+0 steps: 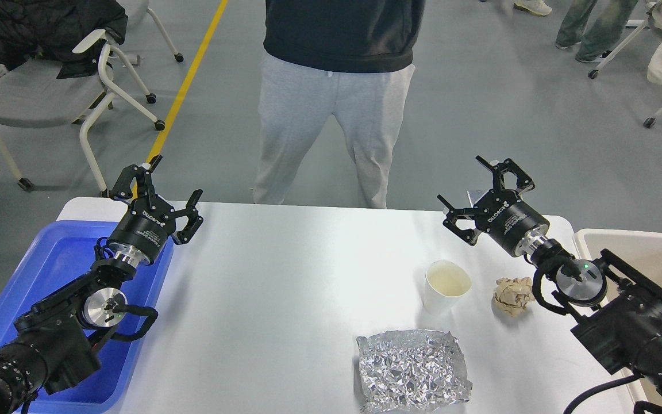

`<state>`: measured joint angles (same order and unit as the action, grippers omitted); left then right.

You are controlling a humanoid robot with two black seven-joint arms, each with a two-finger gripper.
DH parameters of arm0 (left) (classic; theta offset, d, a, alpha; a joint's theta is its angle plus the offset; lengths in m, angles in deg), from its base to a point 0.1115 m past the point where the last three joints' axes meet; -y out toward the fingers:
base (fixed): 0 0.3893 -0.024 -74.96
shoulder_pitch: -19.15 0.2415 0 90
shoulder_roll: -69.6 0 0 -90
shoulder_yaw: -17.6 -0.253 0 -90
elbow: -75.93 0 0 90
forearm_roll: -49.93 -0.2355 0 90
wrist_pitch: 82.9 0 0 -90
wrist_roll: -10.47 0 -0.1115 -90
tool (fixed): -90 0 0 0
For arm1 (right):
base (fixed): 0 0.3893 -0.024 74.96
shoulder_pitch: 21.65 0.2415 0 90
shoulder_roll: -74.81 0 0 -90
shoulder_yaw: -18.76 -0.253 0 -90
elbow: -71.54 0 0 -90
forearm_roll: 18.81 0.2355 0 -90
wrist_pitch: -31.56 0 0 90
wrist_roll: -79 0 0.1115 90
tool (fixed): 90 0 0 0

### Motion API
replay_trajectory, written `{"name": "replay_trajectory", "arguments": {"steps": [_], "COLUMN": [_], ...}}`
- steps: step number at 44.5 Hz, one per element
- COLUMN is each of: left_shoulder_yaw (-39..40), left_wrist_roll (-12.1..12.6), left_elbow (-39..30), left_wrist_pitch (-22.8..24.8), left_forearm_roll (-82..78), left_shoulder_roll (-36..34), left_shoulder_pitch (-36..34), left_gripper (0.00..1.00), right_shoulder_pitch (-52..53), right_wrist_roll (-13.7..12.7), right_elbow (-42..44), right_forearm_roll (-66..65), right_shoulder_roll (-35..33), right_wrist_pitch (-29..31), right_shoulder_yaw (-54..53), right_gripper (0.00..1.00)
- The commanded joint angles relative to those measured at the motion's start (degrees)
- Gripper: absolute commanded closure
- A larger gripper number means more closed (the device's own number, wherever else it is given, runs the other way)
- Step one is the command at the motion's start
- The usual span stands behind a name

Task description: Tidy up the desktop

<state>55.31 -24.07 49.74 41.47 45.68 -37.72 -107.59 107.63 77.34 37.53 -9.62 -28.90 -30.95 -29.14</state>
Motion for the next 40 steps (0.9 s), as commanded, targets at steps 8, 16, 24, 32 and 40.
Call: {"name": "replay_trajectory", "arguments": {"steps": [8,16,24,32,40], "left_shoulder_yaw": [0.0,0.0,-0.1,-0.1,-0.1], "left_wrist_roll": [0.1,0.1,0.1,0.0,0.0], "left_elbow": [0.0,0.0,0.0,0.0,0.0], "left_wrist_pitch": [0.0,0.0,0.0,0.0,0.0], "left_forearm_roll": [0.0,0.0,0.0,0.0,0.0], "left_shoulder_roll": [0.0,-0.1,-0.1,0.0,0.0], "left_shoulder_pitch": [0.0,0.0,0.0,0.0,0.0], "left_gripper": [0.00,0.00,0.00,0.00,0.00], "right_shoulder_pitch": [0.0,0.2,0.1,-0.6,-1.6], "right_wrist_roll": [0.0,0.0,-0.4,-0.4,-0.4], "right_elbow": [-0.1,-0.2,-0.3,-5.2,-12.9], "right_forearm_roll": [-0.1,-0.1,-0.1,-0.2,-0.2], "right_shoulder_roll": [0.0,-0.2,-1.7,-6.1,-12.0], "right_wrist_pitch": [0.0,0.1,0.5,0.5,0.0], "right_shoulder_yaw": [0.0,0.0,0.1,1.6,1.8], "right_gripper": [0.00,0.00,0.00,0.00,0.00]}}
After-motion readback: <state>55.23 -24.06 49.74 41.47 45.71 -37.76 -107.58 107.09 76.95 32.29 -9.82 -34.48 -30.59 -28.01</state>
